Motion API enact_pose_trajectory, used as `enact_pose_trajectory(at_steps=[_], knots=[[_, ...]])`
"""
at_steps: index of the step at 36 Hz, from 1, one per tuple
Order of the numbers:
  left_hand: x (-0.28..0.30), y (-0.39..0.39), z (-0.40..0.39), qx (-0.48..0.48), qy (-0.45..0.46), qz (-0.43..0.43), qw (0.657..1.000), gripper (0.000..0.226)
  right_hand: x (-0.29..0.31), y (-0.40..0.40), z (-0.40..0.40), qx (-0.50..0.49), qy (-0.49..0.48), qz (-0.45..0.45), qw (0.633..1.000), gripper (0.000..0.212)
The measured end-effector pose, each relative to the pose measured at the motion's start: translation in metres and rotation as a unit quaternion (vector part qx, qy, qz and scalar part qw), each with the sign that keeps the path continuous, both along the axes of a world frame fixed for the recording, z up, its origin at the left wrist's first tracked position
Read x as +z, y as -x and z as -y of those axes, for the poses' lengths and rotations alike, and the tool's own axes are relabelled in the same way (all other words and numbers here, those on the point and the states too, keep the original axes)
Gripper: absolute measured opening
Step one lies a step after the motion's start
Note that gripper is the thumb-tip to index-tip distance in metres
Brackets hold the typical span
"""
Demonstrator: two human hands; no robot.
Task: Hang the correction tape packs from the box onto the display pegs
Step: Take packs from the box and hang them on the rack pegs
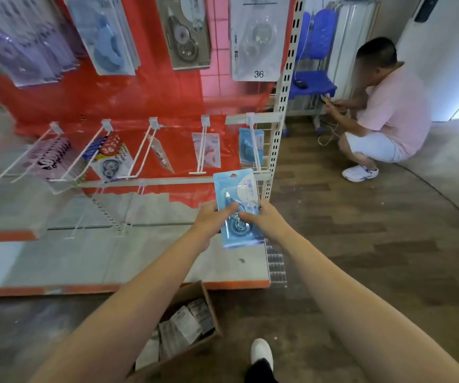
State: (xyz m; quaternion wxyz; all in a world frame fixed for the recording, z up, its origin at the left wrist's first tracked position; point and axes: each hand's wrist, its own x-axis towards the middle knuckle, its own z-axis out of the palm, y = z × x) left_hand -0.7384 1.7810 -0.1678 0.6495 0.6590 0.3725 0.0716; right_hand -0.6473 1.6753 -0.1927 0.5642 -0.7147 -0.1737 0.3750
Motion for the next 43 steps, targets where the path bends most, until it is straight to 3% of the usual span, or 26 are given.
enact_pose_trajectory(at_steps=[2, 6, 12, 16, 23, 33, 43], knots=[[-0.020, 0.006, 0.004, -0.002, 0.009, -0.022, 1.000, 0.008, -0.014, 0.010, 0.005, -0.010, 0.013, -0.018, 1.000, 0.043], [-0.055, 0.011, 0.005, -0.015, 0.018, -0.044, 0.999, 0.017, -0.038, 0.018, 0.011, -0.032, 0.010, -0.051, 0.998, 0.023], [-0.097, -0.017, -0.012, -0.022, 0.004, -0.021, 1.000, 0.013, -0.074, -0.008, -0.007, -0.091, -0.019, -0.023, 0.995, 0.026], [-0.109, -0.044, -0.025, -0.006, -0.029, 0.053, 0.998, 0.020, -0.084, -0.034, -0.022, -0.114, -0.076, 0.022, 0.990, 0.023], [-0.112, -0.080, -0.041, -0.045, -0.064, 0.148, 0.986, 0.012, -0.093, -0.066, -0.033, -0.131, -0.153, 0.083, 0.976, 0.026], [-0.136, -0.086, -0.036, -0.055, -0.102, 0.218, 0.969, 0.015, -0.119, -0.077, -0.026, -0.126, -0.204, 0.014, 0.971, 0.024], [-0.151, -0.101, -0.046, -0.056, -0.145, 0.168, 0.974, 0.015, -0.122, -0.098, -0.037, -0.133, -0.140, 0.093, 0.977, 0.021]])
